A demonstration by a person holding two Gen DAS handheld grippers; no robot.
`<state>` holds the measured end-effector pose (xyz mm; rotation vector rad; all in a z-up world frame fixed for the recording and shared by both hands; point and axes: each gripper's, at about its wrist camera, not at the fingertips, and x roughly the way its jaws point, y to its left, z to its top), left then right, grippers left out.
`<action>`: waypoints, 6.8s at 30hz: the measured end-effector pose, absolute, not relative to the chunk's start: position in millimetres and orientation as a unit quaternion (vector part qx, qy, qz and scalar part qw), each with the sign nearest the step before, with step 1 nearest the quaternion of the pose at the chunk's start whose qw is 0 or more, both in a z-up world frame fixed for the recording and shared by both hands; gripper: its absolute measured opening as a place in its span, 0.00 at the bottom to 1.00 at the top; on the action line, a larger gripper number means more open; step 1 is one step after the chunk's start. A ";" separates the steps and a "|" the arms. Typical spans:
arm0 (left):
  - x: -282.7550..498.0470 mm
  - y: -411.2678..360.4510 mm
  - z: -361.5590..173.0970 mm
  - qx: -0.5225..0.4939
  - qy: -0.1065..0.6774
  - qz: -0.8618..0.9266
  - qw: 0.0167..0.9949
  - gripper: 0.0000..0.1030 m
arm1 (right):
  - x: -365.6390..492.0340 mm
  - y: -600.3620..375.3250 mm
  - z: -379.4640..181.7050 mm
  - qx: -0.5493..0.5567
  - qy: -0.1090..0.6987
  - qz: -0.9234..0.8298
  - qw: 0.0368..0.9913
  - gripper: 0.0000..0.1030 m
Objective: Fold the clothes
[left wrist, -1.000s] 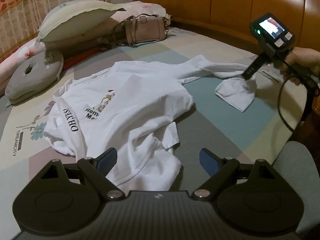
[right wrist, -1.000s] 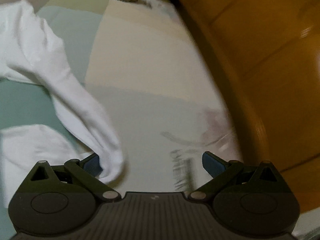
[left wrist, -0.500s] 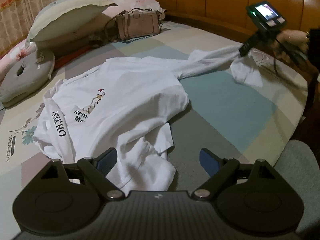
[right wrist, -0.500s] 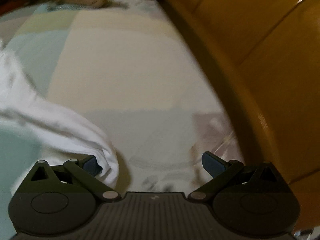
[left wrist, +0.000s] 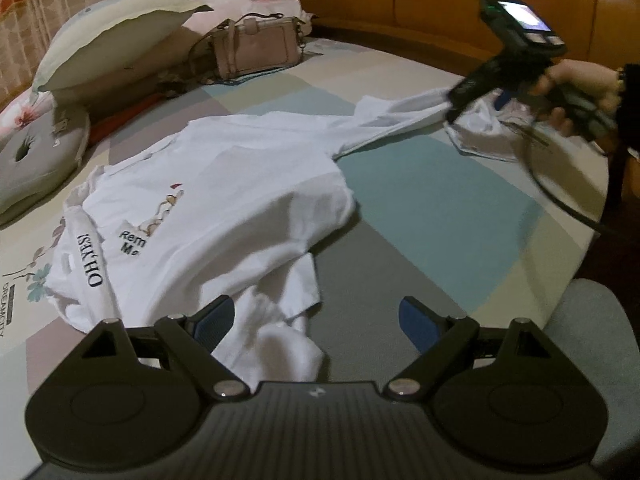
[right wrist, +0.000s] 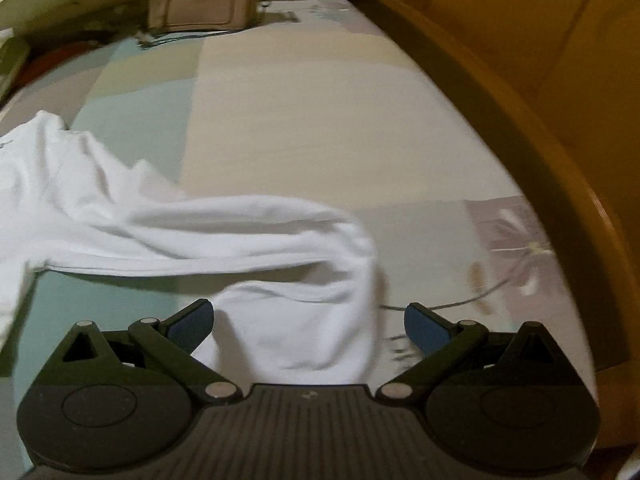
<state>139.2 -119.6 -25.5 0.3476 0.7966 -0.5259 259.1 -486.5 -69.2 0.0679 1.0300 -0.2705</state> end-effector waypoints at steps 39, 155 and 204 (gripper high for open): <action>137.1 -134.1 -35.4 0.198 0.395 -0.255 0.860 0.87 | 195.6 -513.4 -92.4 0.137 0.418 0.007 0.898 1.00; 330.1 217.0 -63.0 0.220 0.435 0.241 0.839 0.91 | 147.2 -272.3 -85.4 -0.002 0.436 0.003 0.900 1.00; 251.0 219.5 -76.3 0.183 0.461 0.150 0.855 0.93 | 125.6 -234.2 -63.7 -0.030 0.411 0.031 0.910 1.00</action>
